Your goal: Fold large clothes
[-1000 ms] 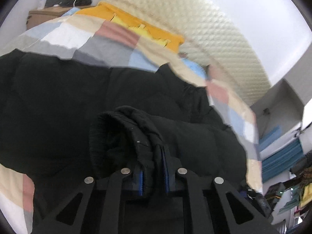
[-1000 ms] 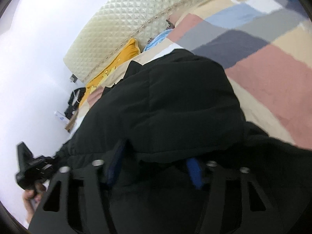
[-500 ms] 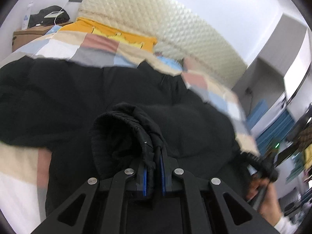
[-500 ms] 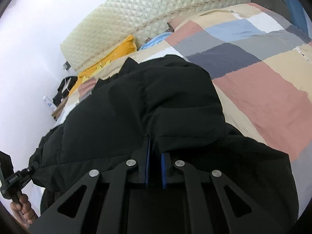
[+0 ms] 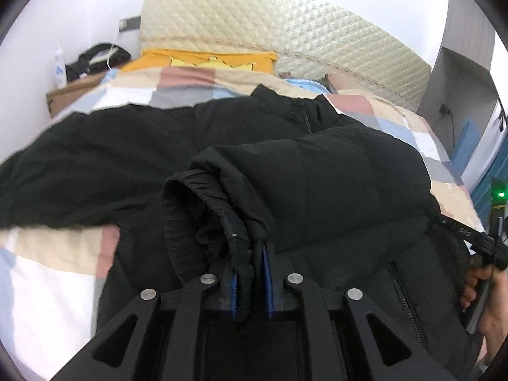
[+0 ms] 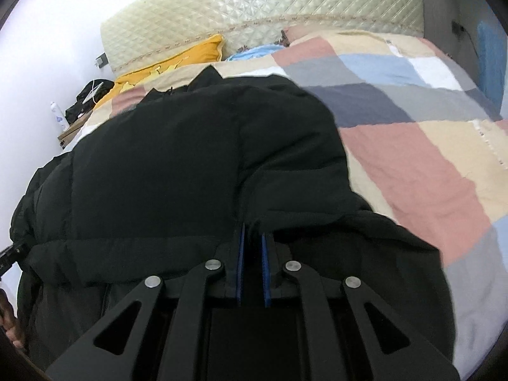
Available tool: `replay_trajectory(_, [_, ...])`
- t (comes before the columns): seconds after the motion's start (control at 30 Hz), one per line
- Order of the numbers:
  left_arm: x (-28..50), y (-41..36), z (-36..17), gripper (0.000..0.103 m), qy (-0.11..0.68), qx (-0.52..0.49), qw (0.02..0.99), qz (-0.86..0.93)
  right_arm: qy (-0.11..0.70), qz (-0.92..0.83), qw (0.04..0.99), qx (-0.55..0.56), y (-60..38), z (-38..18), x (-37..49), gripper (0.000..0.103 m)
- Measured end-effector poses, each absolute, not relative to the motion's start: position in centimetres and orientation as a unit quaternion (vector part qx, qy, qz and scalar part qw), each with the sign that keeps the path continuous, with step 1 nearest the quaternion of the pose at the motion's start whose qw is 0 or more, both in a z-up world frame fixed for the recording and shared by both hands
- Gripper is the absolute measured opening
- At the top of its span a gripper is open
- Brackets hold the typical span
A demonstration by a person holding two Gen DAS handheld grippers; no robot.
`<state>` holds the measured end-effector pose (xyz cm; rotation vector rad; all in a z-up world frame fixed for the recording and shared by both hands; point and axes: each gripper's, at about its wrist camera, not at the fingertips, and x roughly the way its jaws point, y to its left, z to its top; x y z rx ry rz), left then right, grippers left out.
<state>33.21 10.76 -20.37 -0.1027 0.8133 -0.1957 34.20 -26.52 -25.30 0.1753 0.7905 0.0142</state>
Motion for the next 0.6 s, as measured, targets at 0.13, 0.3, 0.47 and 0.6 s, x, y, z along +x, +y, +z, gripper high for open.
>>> replay_trajectory(0.13, [31.4, 11.0, -19.0, 0.043, 0.389, -0.059, 0.918, -0.054, 0.374, -0.003, 0.925, 0.070, -26.8, -23.4, 32.2, 0.012])
replay_trajectory(0.3, [27.9, 12.3, -16.8, 0.057, 0.370, -0.074, 0.925, -0.029, 0.351, 0.008, 0.934, 0.063, -26.5, -20.6, 29.4, 0.012])
replay_trajectory(0.47, [23.9, 13.4, -14.1, 0.057, 0.334, -0.103, 0.937, -0.014, 0.322, 0.027, 0.945, 0.057, -25.2, -18.0, 25.8, 0.012])
replay_trajectory(0.6, [20.9, 12.0, -12.8, 0.057, 0.307, -0.076, 0.949, -0.003, 0.288, 0.043, 0.956, 0.045, -24.5, -15.9, 21.8, 0.012])
